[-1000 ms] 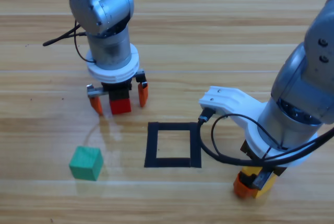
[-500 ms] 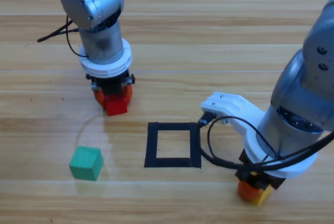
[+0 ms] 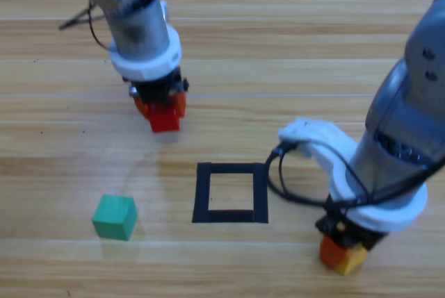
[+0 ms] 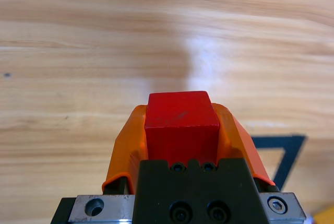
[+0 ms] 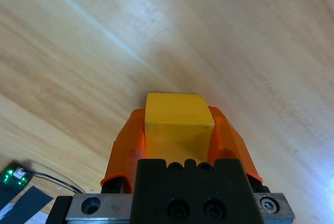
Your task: Stack the blocks in the rectangular block: red at the bottom, yellow in the middle, green on top
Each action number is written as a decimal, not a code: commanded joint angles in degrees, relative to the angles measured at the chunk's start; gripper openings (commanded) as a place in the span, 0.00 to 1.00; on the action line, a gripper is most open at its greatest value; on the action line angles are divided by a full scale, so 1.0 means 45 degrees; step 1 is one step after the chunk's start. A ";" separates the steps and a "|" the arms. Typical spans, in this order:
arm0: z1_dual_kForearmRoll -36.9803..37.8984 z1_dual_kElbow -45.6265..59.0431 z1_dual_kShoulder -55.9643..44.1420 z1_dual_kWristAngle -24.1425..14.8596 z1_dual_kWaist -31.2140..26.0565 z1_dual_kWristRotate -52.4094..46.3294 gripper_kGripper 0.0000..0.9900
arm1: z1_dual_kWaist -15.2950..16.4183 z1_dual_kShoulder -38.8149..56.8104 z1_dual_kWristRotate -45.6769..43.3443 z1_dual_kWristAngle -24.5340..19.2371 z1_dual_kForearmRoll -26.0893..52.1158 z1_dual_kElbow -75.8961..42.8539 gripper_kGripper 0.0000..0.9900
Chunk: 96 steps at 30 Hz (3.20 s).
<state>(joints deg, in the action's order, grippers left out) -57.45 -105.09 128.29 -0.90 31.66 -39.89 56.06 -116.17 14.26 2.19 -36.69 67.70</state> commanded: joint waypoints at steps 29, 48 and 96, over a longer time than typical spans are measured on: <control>-0.1668 0.0249 -0.0736 -0.1617 0.5426 -0.4846 0.01 | -0.3473 0.2143 0.1461 -0.0820 -0.0519 0.0756 0.00; -0.1492 -0.1079 0.1080 -0.1656 0.5347 -0.4866 0.01 | -0.3473 0.1655 0.3297 -0.0409 -0.0578 0.0385 0.00; -0.0516 -0.0396 0.1588 -0.1070 0.4332 -0.3753 0.01 | -0.3473 0.1147 0.3434 -0.0136 -0.0578 0.0659 0.00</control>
<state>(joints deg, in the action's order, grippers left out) -60.42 -108.59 132.70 -6.26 51.21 -55.72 41.97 -108.47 30.08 1.23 -38.70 71.03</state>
